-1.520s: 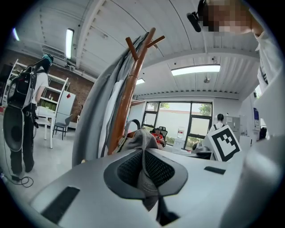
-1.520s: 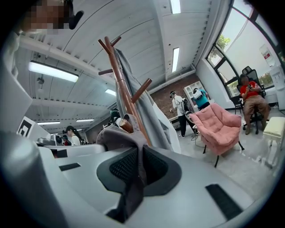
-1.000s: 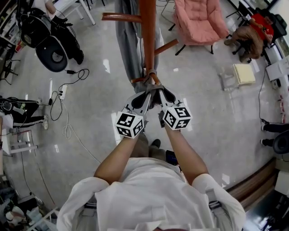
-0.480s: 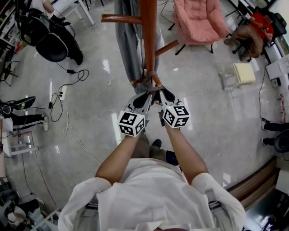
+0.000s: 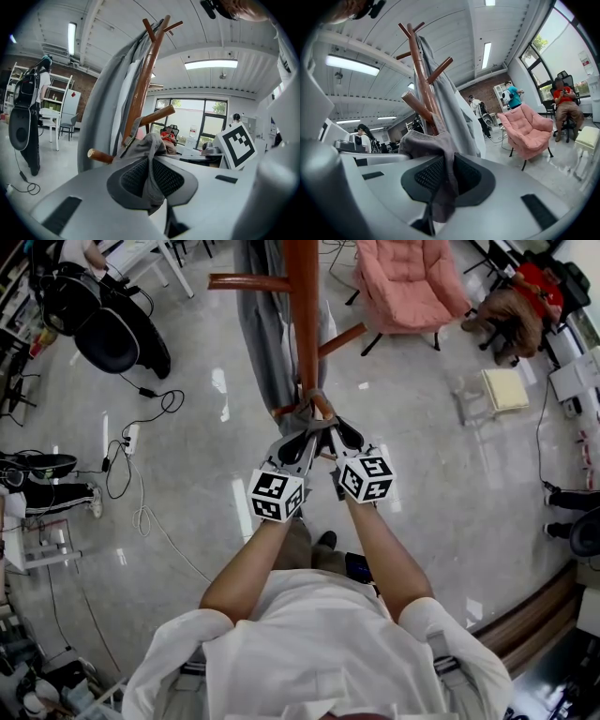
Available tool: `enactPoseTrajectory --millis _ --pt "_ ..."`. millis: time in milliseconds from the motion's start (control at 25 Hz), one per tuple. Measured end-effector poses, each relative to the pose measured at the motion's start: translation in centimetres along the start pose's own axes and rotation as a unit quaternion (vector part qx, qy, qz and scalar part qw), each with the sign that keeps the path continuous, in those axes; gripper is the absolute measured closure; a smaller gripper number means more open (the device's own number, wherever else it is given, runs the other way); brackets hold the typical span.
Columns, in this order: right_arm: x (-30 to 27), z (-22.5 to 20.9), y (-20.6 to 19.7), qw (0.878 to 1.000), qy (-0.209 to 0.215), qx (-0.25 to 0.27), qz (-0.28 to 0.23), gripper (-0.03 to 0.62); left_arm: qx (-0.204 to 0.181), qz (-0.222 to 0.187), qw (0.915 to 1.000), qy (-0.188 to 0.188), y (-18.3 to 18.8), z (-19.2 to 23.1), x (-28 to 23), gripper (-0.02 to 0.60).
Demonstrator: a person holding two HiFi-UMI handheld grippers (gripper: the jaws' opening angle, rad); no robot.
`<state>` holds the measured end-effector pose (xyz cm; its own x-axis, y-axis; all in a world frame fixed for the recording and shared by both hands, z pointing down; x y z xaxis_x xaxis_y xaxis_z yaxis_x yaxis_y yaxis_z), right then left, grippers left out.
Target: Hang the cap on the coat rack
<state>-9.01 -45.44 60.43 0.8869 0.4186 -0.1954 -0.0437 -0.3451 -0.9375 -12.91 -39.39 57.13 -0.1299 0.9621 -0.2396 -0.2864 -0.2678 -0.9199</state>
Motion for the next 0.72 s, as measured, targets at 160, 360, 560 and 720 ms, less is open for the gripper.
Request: enactPoseTrajectory --millis 160,360,560,720 --pt "0.6 0.2 0.1 1.0 0.006 0.012 0.006 0.506 -0.006 0.002 1.0 0.0 0.1 -0.5 0.2 0.473" --pt "2.1 0.5 0.4 1.0 0.01 0.024 0.012 0.457 -0.011 -0.002 0.9999 -0.001 0.8 -1.0 1.3 0.448" --pt "5.0 0.3 0.9 1.0 0.006 0.029 0.005 0.454 -0.019 -0.008 0.9998 -0.006 1.4 -2.3 3.0 0.448" --pt "7.8 1.0 1.8 0.999 0.007 0.038 -0.013 0.454 -0.028 -0.018 0.9994 -0.01 1.6 -3.4 5.1 0.448"
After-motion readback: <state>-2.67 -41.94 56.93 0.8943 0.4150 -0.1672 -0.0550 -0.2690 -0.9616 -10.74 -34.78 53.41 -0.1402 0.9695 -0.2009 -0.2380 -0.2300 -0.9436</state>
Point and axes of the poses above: the fingertips, and each gripper's own axes: x backward along the fingers, z to its left, y out of its top, the point moved 1 cm from there along x, backward along the fingers, and after that the axes turned 5 degrees about x, right-handed, at the moved point
